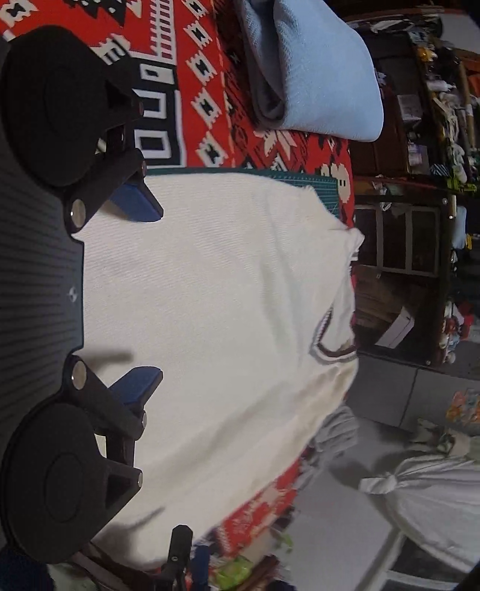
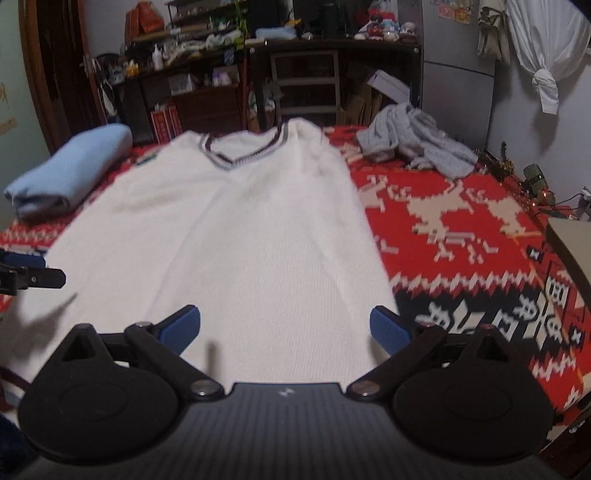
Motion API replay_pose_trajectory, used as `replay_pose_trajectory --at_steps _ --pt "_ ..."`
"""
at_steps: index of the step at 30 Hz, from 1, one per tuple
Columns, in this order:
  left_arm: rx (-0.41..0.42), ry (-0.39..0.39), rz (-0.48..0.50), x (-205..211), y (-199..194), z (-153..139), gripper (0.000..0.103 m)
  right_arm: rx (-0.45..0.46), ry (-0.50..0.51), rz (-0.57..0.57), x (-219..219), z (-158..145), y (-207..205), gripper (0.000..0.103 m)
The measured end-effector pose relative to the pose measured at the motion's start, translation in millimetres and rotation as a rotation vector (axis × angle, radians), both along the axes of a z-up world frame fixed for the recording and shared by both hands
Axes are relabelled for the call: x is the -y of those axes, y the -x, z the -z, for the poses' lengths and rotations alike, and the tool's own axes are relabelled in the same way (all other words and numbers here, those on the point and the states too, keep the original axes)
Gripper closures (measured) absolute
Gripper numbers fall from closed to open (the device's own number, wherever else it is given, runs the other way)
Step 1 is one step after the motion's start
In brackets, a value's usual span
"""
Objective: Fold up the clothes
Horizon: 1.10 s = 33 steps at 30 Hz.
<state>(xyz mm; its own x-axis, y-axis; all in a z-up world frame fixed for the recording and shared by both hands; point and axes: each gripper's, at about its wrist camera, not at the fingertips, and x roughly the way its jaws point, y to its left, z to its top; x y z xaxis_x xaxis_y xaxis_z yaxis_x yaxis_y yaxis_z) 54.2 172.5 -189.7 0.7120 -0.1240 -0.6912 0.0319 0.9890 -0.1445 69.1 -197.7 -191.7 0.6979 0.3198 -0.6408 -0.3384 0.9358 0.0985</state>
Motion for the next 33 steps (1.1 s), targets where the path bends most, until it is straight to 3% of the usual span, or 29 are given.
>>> replay_pose_trajectory --at_steps 4,7,9,14,15,17,19,21,25,27,33 --pt "0.022 -0.011 -0.011 -21 -27 -16 0.037 0.036 -0.022 0.016 8 -21 -17 0.013" --pt "0.045 -0.014 -0.04 -41 -54 -24 0.037 0.034 -0.032 0.025 14 -26 -35 0.018" --pt "0.045 -0.005 -0.069 -54 -76 -27 0.037 0.026 -0.043 0.027 16 -28 -49 0.031" --pt "0.012 -0.046 -0.06 -69 -127 -16 0.061 0.021 -0.062 0.047 24 -31 -90 0.056" --pt "-0.005 -0.05 -0.06 -71 -136 -13 0.063 0.021 -0.064 0.051 25 -33 -98 0.065" --pt "-0.031 -0.065 -0.065 -72 -150 -6 0.066 0.024 -0.052 0.063 28 -34 -115 0.071" --pt "-0.047 -0.086 -0.073 -73 -160 0 0.066 0.024 -0.046 0.07 31 -35 -131 0.072" --pt "-0.057 -0.075 -0.076 -76 -164 4 0.066 0.021 -0.024 0.064 31 -34 -146 0.08" --pt "-0.058 -0.056 -0.061 -74 -168 11 0.067 0.015 0.033 0.046 24 -23 -177 0.08" --pt "-0.051 -0.074 -0.049 -71 -169 11 0.084 -0.006 0.036 0.045 22 -13 -194 0.08" --pt "-0.02 -0.112 -0.038 -68 -162 8 0.095 -0.064 0.048 0.027 6 19 -227 0.08"
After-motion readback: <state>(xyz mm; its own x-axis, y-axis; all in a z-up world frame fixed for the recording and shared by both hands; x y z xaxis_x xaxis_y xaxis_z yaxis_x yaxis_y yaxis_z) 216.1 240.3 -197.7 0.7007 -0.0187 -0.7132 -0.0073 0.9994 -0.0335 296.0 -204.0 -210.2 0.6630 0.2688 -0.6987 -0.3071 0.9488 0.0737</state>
